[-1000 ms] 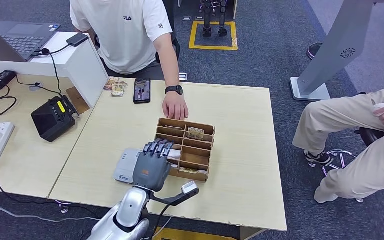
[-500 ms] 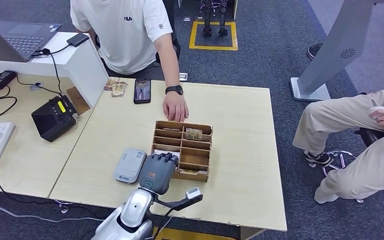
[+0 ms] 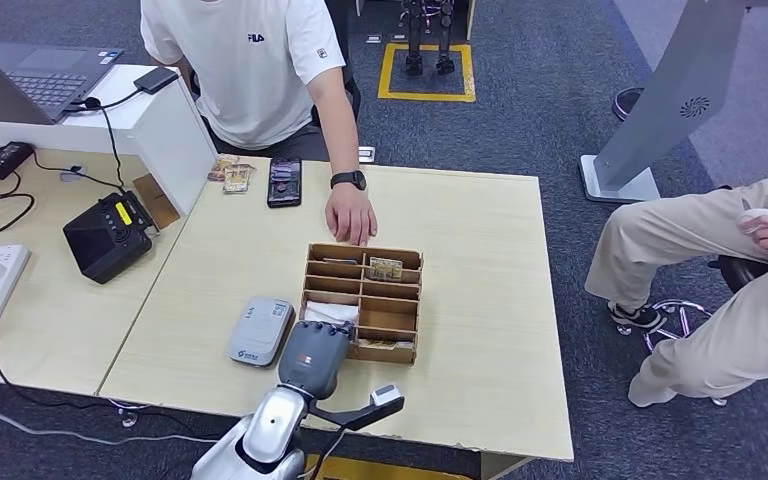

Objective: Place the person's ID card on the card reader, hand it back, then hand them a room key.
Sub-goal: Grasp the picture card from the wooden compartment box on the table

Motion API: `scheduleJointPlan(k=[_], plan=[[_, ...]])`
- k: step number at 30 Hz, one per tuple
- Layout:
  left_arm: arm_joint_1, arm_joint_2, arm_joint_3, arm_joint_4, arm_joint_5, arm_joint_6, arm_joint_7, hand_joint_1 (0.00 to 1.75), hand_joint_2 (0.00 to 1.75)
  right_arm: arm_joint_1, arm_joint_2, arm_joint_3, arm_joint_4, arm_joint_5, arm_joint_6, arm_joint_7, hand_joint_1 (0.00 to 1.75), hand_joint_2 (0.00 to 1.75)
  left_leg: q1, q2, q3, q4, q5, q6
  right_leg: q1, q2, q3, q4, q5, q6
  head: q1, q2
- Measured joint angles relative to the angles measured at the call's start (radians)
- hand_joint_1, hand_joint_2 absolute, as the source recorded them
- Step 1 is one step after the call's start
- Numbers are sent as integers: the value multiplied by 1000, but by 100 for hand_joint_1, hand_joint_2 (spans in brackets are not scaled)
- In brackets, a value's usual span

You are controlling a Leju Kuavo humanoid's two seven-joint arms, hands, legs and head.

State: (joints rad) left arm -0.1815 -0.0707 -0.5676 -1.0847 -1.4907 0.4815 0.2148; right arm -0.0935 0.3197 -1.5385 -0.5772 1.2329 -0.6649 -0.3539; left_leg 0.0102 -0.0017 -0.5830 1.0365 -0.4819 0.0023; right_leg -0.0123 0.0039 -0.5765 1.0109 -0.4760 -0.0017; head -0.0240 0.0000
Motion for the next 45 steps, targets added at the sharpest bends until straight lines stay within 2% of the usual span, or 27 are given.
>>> scheduleJointPlan(k=[16, 20, 21, 24, 25, 27, 29, 40, 42, 45], plan=[[18, 1, 0, 8, 1, 99, -32, 175, 175, 0, 0, 0, 2, -3, 0, -15, 0, 175, 0, 0, -1, 0, 0, 0, 0, 0, -1, 0, 0, 0, 0, 0], [22, 1, 0, 8, 34, 141, -73, 175, 175, 0, 0, 0, 5, -4, 0, -18, 0, 175, 0, 0, -1, 0, 0, 0, 0, 0, -1, 0, 0, 0, 0, 0], [24, 1, 0, 6, 58, 160, -95, 144, 175, 0, 0, 0, 6, -3, 0, -19, 0, 175, 0, 0, -1, 0, 0, 0, 0, 0, -1, 0, 0, 0, 0, 0], [44, -2, 6, -28, 149, 199, -185, 13, 175, 1, 0, 0, 7, -4, 0, -25, 0, 175, 0, 0, -1, 0, 0, 0, 0, 0, -1, 0, 0, 0, 0, 0], [55, -6, 13, -48, 179, 203, -225, 0, 175, 1, 0, 0, 7, -5, 0, -29, 0, 175, 0, 0, -1, 0, 0, 0, 0, 0, -1, 0, 0, 0, 0, 0], [75, -19, 34, -90, 230, 208, -315, 0, 175, 1, 0, 0, 7, -5, 0, -34, 0, 175, 0, 0, -1, 0, 0, 0, 0, 0, -1, 0, 0, 0, 0, 0], [91, -31, 56, -122, 256, 209, -369, 0, 175, 1, 0, -1, 7, -5, 0, -35, 0, 175, 0, 0, -2, 0, 0, 0, 0, 0, -1, 0, 0, 0, 0, 0], [120, -53, 105, -192, 270, 210, -390, 0, 175, 1, 0, -1, 7, -5, 0, -35, 0, 175, 0, 0, -1, 0, 0, 0, 0, 0, -1, 0, 0, 0, 0, 0], [125, -55, 110, -198, 288, 210, -419, 0, 175, 1, 0, -1, 7, -5, 0, -36, 0, 175, 0, 0, -1, 0, 0, 0, 0, 0, -1, 0, 0, 0, 0, 0], [137, -67, 137, -213, 328, 210, -510, 0, 175, 1, 0, -2, 7, -4, 0, -42, 0, 175, 0, 0, -2, 0, 0, 0, 0, 0, -2, 0, 0, 0, 0, 0]])
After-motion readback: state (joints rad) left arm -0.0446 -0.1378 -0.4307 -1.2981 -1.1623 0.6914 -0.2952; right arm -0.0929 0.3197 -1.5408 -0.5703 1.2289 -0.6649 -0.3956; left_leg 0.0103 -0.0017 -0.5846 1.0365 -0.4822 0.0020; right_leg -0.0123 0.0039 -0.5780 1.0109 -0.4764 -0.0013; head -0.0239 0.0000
